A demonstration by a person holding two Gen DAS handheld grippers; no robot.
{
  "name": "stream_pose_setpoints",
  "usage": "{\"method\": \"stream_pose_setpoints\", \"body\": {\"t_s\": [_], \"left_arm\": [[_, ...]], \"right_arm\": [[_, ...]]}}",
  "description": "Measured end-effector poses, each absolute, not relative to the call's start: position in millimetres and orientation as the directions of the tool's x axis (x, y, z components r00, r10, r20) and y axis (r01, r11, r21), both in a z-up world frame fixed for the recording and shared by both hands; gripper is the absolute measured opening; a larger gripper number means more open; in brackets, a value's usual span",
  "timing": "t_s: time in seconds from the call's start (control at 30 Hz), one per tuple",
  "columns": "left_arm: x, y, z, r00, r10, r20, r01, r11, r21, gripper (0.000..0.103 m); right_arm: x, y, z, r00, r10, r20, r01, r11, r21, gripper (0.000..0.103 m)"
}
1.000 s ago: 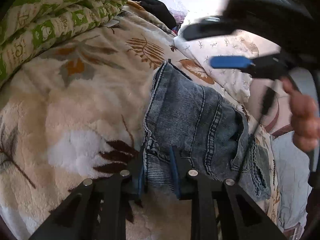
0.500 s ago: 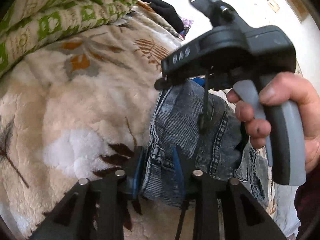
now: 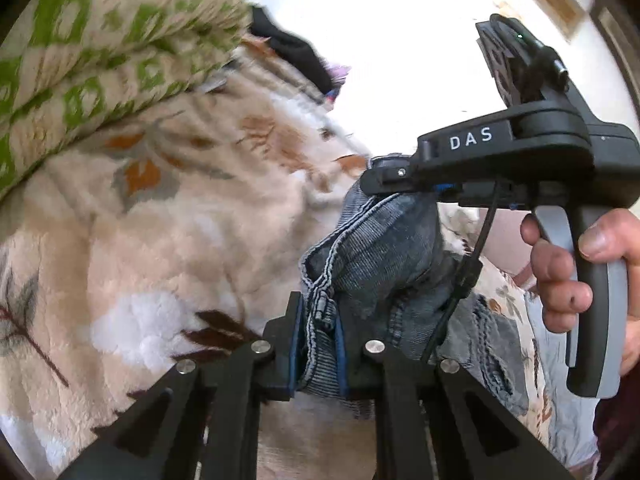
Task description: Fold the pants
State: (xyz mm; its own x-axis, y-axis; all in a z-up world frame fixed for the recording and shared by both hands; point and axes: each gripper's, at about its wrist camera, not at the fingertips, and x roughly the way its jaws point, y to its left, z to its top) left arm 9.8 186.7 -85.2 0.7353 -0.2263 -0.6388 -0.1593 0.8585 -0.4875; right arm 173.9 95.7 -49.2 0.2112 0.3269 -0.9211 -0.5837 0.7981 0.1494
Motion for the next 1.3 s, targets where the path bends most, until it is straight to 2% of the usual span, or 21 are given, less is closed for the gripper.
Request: {"method": "stream_pose_setpoints", "body": {"t_s": [0.27,0.6,0.8,1.0,1.03,1.1,1.2,1.3], "left_arm": [[8,150,-52,0.765,-0.38,-0.52,0.074,0.854,-0.514,0.013],[15,38,-27,0.664,-0.572,-0.481,0.288,0.79,-0.542,0.012],[32,-62,-27,0.579,-0.637,-0.508,0.406,0.766,-0.498,0.012],[52,-149,-61,0.51,-0.609,-0.608,0.451,0.791,-0.414,0.013],[53,-156,-67,0.501,-0.592,-0.631,0.451,0.801,-0.393,0.013],[49,-164,-76,0.468,-0.58,-0.667,0.466,0.803,-0.371,0.021],[27,-161,-68,0.448,-0.595,-0.667,0.555,0.77,-0.314,0.028],[2,-132,-41,0.451,-0.633,-0.629,0.633,0.724,-0.274,0.039]], "right_arm": [[166,55,-21,0.312,0.398,-0.863,-0.551,0.815,0.176,0.01],[147,-70,17,0.438,0.451,-0.778,-0.47,0.852,0.229,0.01],[142,-184,15,0.508,0.426,-0.749,-0.351,0.896,0.272,0.01],[145,-282,-22,0.549,0.417,-0.725,-0.218,0.908,0.357,0.01],[147,-297,-32,0.559,0.411,-0.72,-0.191,0.909,0.371,0.01],[150,-322,-52,0.595,0.389,-0.703,-0.137,0.911,0.389,0.01],[154,-351,-78,0.611,0.356,-0.707,-0.047,0.908,0.417,0.012],[141,-371,-88,0.631,0.346,-0.694,0.007,0.892,0.452,0.014]]}}
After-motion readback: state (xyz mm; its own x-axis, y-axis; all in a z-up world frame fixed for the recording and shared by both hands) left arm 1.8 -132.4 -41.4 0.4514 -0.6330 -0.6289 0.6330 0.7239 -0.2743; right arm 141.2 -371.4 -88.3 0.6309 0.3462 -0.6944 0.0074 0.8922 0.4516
